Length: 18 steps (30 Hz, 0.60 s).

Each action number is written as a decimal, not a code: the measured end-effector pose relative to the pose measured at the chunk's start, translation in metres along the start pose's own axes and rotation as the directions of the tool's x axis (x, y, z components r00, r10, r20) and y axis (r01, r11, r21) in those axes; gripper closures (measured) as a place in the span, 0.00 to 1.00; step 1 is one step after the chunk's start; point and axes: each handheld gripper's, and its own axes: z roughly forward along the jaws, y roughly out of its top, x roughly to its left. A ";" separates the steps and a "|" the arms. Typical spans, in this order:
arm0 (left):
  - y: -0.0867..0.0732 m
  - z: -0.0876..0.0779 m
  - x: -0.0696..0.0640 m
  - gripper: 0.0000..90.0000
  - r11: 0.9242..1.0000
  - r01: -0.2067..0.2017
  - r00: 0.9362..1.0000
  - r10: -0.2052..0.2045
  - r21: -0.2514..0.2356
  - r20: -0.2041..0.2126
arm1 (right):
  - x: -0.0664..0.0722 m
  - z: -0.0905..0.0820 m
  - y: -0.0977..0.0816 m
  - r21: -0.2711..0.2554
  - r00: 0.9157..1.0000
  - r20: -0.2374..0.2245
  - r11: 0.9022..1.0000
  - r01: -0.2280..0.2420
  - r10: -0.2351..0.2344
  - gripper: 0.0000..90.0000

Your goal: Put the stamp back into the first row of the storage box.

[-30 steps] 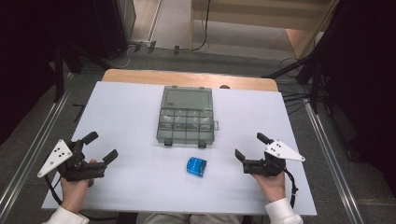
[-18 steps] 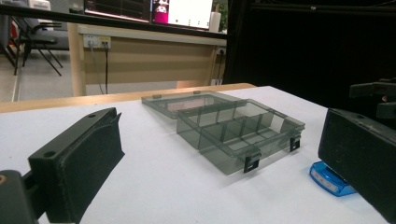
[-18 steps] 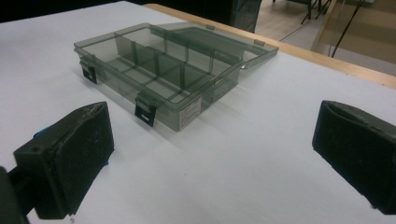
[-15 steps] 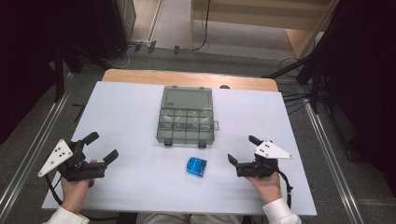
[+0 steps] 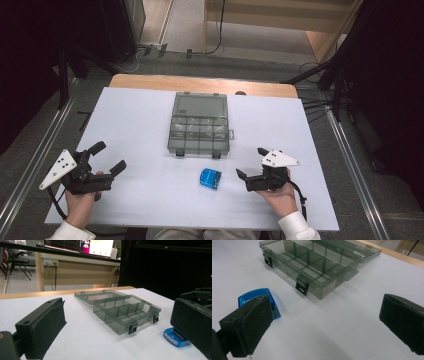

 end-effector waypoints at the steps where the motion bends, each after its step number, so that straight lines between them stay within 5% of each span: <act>1: 0.000 0.000 0.000 0.00 1.000 0.003 1.000 -0.003 -0.002 -0.001 | 0.001 0.001 0.000 0.005 1.000 -0.004 1.000 0.006 -0.006 0.00; 18: -0.001 0.000 0.000 0.00 1.000 0.002 1.000 -0.002 0.006 -0.008 | 0.013 0.014 0.021 0.070 0.996 -0.063 0.995 0.075 -0.070 0.00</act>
